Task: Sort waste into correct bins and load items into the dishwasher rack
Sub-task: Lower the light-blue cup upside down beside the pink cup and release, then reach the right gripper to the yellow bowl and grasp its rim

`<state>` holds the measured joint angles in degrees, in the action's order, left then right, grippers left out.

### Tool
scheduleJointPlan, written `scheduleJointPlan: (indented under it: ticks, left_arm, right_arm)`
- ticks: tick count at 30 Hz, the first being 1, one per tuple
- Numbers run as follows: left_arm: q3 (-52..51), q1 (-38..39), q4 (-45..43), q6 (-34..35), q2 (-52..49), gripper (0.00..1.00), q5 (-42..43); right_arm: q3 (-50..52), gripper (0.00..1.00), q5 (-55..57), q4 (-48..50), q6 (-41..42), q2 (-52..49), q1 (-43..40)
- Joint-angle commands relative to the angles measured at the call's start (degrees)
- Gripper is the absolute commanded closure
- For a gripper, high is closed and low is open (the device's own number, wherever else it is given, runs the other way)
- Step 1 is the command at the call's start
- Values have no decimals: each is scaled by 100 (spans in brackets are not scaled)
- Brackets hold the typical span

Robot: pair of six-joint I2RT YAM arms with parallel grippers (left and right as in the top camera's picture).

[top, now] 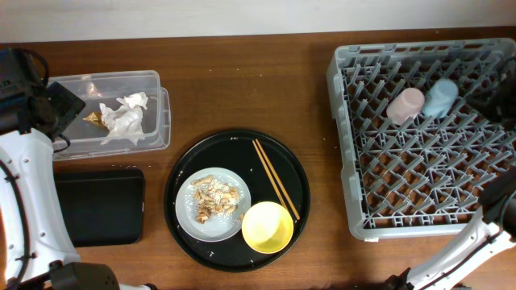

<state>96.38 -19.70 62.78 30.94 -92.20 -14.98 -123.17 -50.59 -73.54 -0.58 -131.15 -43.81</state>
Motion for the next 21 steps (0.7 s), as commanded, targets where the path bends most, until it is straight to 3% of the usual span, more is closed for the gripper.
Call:
scheduleJointPlan:
  ticks: [1, 8, 12, 21]
  left_arm:
    - [61, -33, -13, 31, 61, 1, -39]
    - [61, -33, -13, 31, 61, 1, -39]
    - [61, -33, -13, 31, 61, 1, -42]
    - [61, -33, -13, 31, 61, 1, -42]
  right_arm:
    - [7, 80, 391, -20, 560, 787, -127]
    - [7, 73, 424, 42, 555, 1598, 24]
    - [7, 65, -262, -59, 107, 2031, 289]
    - [7, 60, -323, -946, -249, 3506, 2100]
